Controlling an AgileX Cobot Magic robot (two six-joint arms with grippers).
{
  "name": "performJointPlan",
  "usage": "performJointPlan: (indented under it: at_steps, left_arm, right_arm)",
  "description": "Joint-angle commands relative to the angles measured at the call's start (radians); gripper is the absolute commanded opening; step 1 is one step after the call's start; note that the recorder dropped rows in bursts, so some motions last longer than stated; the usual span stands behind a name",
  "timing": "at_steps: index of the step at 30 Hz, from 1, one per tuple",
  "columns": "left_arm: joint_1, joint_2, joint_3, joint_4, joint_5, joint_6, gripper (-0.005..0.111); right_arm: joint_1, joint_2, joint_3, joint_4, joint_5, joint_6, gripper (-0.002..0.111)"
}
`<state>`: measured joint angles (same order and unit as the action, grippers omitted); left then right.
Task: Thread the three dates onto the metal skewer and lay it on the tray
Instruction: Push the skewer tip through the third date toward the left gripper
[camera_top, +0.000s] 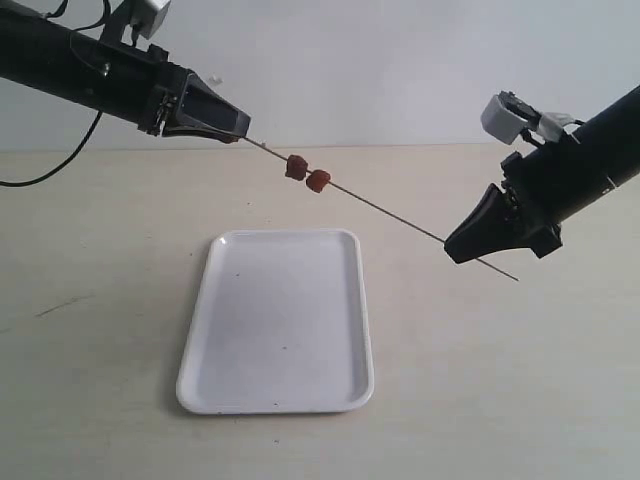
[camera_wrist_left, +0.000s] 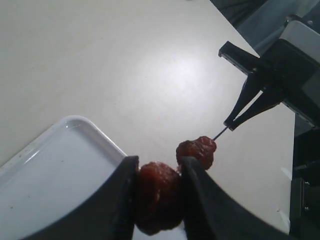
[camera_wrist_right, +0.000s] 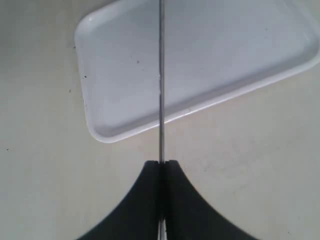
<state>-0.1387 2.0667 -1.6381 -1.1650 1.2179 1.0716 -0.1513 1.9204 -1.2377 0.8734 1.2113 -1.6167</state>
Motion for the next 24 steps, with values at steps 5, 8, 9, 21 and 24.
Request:
performJointPlan:
  at_steps: [5,8,9,21,24]
  left_arm:
    - [0.003,-0.012,-0.002,-0.023,0.003,0.004,0.029]
    - [0.001,-0.012,-0.002,-0.023,0.003,0.0,0.029]
    - [-0.001,-0.012,-0.002,-0.023,0.003,0.0,0.029]
    - [-0.002,-0.012,-0.002,-0.047,0.003,-0.006,0.029]
    - [-0.002,-0.012,-0.002,-0.079,0.003,-0.006,0.029]
  right_arm:
    - [0.0,0.001,-0.007,0.04,0.01,-0.034,0.0]
    - [0.0,0.001,-0.007,0.051,0.01,-0.034,0.0]
    - [0.0,0.001,-0.007,0.058,0.01,-0.034,0.0]
    - [0.0,0.001,-0.007,0.12,0.01,-0.035,0.0]
    - [0.0,0.001,-0.007,0.13,0.01,-0.035,0.0]
